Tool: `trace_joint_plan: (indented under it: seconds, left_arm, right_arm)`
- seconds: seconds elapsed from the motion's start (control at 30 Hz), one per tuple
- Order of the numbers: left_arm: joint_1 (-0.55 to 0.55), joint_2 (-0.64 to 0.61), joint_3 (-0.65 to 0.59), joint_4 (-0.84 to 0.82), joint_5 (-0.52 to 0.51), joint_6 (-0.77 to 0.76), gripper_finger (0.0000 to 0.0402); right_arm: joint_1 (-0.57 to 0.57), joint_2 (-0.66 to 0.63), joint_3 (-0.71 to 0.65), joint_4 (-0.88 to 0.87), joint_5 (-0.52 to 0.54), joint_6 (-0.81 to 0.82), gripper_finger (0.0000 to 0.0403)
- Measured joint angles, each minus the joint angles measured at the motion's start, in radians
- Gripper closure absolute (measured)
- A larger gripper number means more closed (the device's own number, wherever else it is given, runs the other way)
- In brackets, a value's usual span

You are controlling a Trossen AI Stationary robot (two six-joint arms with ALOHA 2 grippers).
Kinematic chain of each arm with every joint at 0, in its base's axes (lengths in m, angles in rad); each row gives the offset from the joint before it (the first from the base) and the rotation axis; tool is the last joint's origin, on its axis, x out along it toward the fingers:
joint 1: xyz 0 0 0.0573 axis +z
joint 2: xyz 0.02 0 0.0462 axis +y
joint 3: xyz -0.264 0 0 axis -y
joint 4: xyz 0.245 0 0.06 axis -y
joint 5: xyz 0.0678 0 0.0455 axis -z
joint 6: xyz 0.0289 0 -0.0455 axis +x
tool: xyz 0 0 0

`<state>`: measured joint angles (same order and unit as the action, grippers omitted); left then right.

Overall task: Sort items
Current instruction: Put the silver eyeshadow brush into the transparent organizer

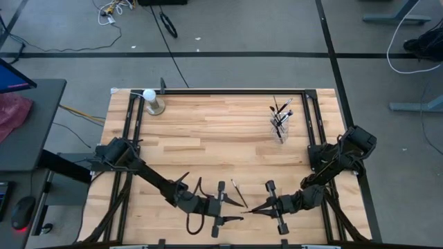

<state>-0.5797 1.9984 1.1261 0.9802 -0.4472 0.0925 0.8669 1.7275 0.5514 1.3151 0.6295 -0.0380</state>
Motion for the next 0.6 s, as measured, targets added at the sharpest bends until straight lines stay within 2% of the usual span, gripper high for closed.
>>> trace_joint_plan:
  seconds: [0.6]
  left_arm:
    - [0.016,0.000,0.029,-0.007,-0.003,0.001,0.0225]
  right_arm:
    - [0.000,-0.001,0.000,-0.001,-0.003,0.003,0.0396]
